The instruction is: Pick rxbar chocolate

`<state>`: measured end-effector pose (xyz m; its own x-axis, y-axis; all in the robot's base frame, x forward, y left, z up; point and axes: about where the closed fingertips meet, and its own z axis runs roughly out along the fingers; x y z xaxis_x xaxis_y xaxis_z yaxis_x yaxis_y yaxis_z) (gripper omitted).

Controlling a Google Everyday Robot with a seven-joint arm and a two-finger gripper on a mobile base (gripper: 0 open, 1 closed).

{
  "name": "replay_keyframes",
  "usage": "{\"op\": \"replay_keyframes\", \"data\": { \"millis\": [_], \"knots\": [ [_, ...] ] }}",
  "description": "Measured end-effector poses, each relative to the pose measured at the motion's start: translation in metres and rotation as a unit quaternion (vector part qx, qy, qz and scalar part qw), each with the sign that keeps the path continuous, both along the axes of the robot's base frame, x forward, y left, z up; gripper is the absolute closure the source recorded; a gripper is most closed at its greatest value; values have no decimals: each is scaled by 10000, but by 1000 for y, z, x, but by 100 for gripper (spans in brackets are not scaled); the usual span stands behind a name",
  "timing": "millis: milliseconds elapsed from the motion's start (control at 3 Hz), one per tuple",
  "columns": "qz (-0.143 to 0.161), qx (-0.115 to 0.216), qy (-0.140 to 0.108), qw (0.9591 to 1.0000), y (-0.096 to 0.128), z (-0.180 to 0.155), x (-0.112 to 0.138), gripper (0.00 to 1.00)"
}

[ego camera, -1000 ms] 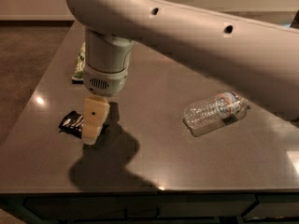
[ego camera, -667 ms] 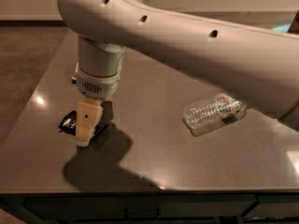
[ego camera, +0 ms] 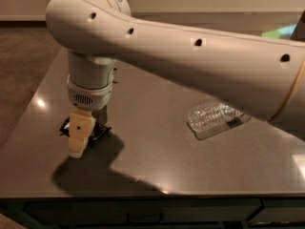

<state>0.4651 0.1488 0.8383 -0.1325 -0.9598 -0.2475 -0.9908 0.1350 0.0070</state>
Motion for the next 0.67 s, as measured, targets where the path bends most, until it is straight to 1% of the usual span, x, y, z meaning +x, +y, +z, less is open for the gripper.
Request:
{"op": "replay_keyframes", "data": {
  "millis": [333,667],
  "knots": [
    [-35,-66,0,10000,2,-9,1,17],
    [-60,-31,-21,10000,1,-8,4,48]
  ]
}}
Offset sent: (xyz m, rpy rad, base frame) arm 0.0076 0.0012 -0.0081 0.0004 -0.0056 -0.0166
